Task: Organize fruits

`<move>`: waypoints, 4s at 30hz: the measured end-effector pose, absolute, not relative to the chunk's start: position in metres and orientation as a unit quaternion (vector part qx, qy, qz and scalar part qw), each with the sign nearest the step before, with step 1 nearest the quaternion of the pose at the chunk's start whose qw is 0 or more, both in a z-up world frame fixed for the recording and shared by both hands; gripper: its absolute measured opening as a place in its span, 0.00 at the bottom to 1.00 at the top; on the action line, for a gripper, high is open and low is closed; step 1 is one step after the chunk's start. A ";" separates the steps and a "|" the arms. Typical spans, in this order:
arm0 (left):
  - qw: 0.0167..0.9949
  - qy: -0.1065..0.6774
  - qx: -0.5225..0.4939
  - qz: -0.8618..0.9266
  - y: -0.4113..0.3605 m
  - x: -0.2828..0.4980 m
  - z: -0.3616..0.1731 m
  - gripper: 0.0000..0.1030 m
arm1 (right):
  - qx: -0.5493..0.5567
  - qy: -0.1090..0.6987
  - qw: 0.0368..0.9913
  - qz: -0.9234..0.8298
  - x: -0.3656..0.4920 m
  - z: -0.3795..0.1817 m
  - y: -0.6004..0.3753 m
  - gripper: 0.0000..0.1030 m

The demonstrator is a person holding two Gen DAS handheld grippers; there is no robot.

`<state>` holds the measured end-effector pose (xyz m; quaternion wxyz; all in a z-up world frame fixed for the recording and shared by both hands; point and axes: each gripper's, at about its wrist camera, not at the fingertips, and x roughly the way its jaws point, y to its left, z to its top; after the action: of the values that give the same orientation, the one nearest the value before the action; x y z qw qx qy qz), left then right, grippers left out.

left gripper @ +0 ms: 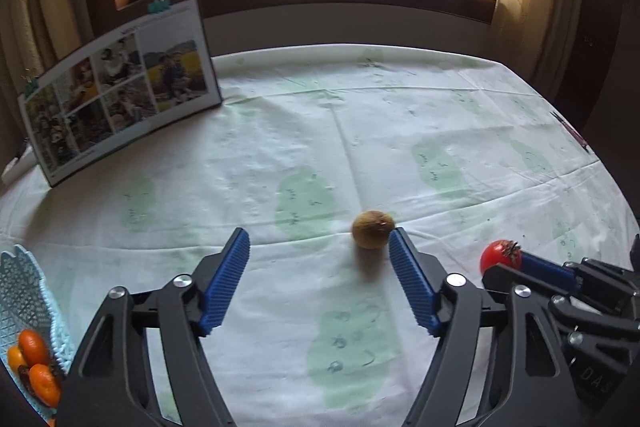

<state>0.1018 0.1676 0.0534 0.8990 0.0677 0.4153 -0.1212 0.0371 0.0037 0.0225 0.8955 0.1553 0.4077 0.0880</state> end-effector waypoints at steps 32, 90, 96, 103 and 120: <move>0.899 0.415 0.045 -0.136 0.179 0.080 0.062 0.28 | 0.160 0.408 0.894 0.088 0.037 0.019 0.005 0.24; 0.930 0.334 -0.074 0.133 0.466 -0.078 0.108 0.70 | 0.035 0.389 0.874 0.289 0.004 0.076 0.242 0.24; 0.930 0.330 -0.078 0.140 0.475 -0.082 0.107 0.75 | 0.021 0.396 0.868 0.297 0.006 0.073 0.265 0.25; 0.930 0.330 -0.077 0.141 0.476 -0.082 0.107 0.88 | 0.022 0.402 0.868 0.290 0.010 0.068 0.266 0.26; 0.929 0.326 -0.035 0.169 0.460 -0.090 0.109 0.95 | 0.015 0.392 0.872 0.294 -0.009 0.065 0.246 0.67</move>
<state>-0.0898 0.4605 0.1088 0.9294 -0.0346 0.3263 0.1687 -0.0091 0.2456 0.0650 0.8715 0.0147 0.3923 0.2939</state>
